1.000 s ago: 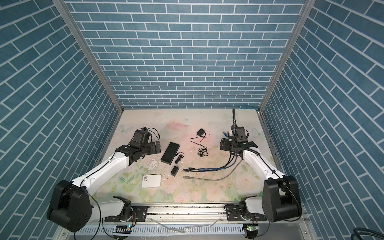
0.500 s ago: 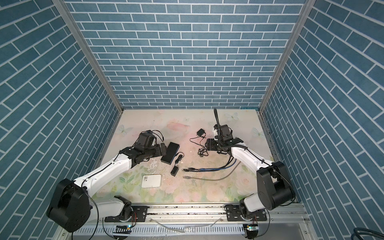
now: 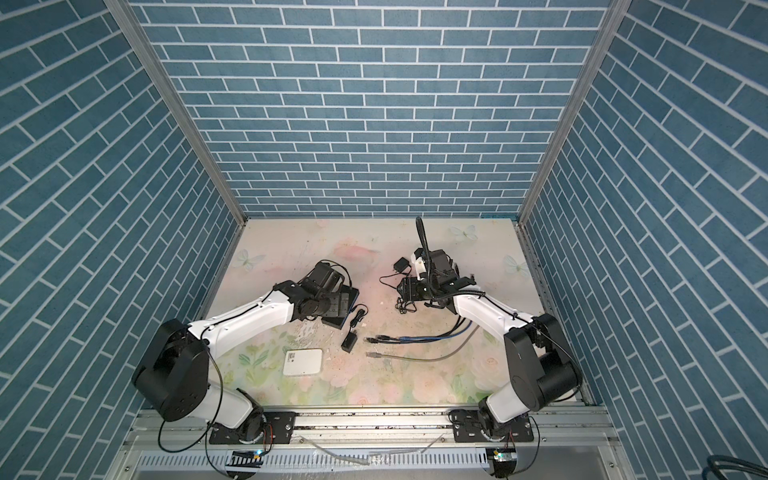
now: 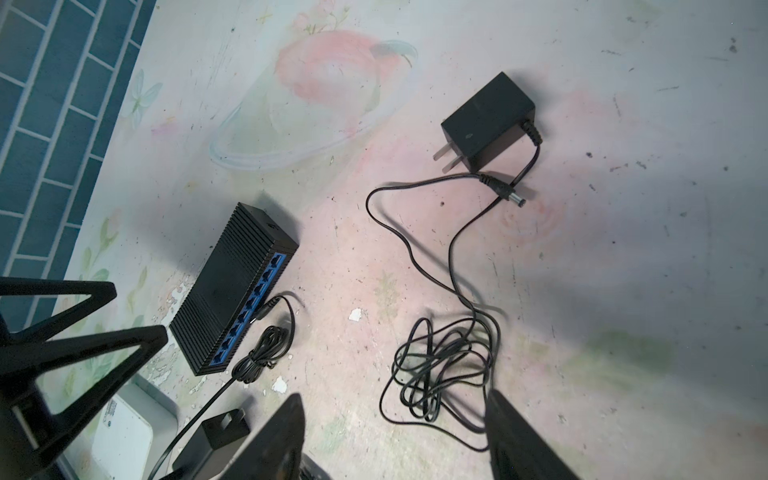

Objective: Insert the plug into the switch port

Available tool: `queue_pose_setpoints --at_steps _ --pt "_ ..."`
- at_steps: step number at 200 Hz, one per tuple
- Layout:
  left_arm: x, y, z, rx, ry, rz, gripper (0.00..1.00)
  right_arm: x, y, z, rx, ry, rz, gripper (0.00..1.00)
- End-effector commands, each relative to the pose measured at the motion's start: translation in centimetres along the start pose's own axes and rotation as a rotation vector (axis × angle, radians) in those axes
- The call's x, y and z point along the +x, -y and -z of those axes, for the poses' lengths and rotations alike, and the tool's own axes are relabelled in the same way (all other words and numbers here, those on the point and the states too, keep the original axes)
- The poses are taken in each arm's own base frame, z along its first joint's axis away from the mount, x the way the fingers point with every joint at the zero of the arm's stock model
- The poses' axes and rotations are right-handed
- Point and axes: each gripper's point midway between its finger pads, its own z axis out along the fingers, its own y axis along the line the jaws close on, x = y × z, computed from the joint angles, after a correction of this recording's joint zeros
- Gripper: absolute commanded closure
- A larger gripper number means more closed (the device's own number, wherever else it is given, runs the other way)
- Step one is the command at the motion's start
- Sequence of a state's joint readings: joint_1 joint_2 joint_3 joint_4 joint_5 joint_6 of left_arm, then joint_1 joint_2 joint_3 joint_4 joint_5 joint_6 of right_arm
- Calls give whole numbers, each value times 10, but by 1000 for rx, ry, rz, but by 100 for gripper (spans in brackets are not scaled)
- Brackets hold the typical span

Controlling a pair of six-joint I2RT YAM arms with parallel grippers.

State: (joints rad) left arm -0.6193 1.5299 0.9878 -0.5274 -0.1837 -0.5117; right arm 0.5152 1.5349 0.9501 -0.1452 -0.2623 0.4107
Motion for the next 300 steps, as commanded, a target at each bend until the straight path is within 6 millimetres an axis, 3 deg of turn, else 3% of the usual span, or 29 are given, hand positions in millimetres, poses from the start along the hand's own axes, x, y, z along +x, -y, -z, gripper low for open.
queue_pose_setpoints --at_steps 1,52,77,110,158,218,300 --pt "13 -7 -1 -77 -56 -65 0 -16 -5 -1 2 19 30 32" --pt "14 -3 -5 -115 -63 -89 0 -19 17 -1 138 7 49 33" --pt "0 5 -3 -89 -19 -83 0 -26 13 -7 137 -38 155 52" --pt "-14 17 -3 -36 35 -70 0 -35 14 -17 147 -82 307 52" --pt "-15 21 -6 -17 57 -50 1 -35 11 -38 95 -145 492 53" --pt "-16 14 1 4 136 -6 0 -39 15 -69 68 -212 600 51" --pt "-15 4 20 60 253 44 1 -50 30 -92 70 -332 640 64"
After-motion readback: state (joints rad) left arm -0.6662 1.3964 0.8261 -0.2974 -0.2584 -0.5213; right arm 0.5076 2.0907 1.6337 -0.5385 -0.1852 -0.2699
